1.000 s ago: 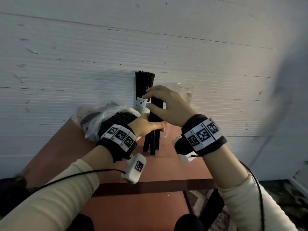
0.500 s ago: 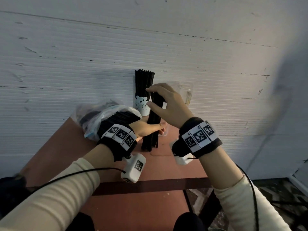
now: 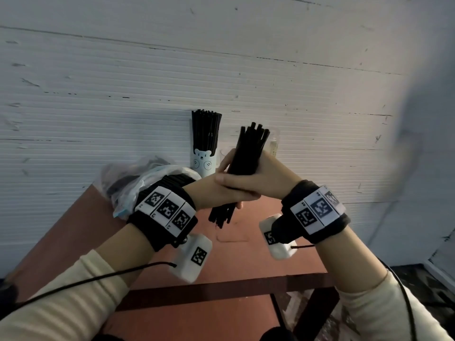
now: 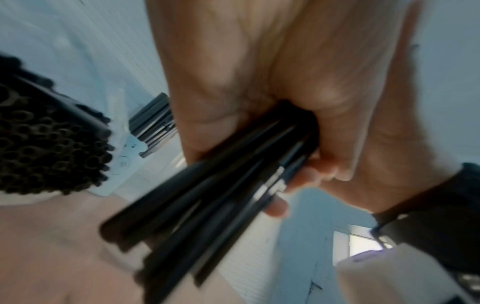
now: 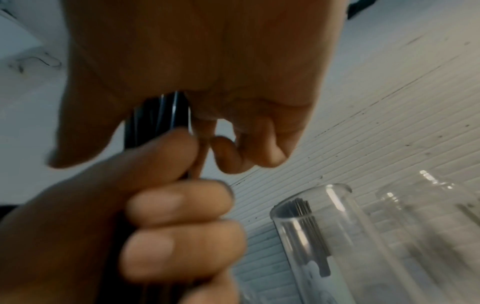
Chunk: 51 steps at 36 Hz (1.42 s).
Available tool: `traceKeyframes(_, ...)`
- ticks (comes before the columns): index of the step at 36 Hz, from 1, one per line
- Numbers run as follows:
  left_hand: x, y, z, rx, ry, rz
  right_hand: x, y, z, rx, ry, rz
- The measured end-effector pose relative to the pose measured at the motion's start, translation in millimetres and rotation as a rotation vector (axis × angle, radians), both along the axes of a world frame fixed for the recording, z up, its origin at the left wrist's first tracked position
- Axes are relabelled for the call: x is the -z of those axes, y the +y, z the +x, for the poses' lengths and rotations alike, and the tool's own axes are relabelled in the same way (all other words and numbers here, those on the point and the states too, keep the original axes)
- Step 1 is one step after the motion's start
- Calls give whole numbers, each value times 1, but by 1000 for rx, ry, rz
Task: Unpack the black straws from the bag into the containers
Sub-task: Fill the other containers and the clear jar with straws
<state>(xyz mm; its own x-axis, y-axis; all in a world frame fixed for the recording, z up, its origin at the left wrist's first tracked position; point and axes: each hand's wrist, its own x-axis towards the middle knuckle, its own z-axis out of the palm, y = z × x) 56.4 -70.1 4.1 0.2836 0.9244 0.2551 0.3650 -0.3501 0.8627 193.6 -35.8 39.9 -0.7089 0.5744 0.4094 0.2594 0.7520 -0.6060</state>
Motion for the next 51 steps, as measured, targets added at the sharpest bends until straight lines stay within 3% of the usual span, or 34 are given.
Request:
traceKeyframes(3, -5, 10, 5, -35, -31, 21, -9, 7, 2, 59, 117, 37)
traceKeyframes(10, -18, 39, 2, -361, -66, 209, -50, 43, 9, 266, 526, 69)
traceKeyframes(12, -16, 53, -2, -413, -73, 152, -57, 58, 8, 337, 558, 79)
traceKeyframes(16, -4, 75, -9, -457, 27, -58, -57, 86, -1, 422, 429, 69)
traceKeyframes(23, 3, 84, -15, -465, 133, -59, -36, 106, -13, 346, -197, -121)
traceKeyframes(26, 5, 84, -16, -478, 100, -90, -32, 104, -15, 278, -311, -286)
traceKeyframes(31, 8, 84, -18, -475, 86, -49, -29, 106, -14, 277, -269, -349)
traceKeyframes(45, 4, 72, -13, -459, 68, -49, -36, 84, -9, 428, -228, -41)
traceKeyframes(51, -1, 58, -37, -600, 211, -73, -40, 59, -16, 495, 91, 334)
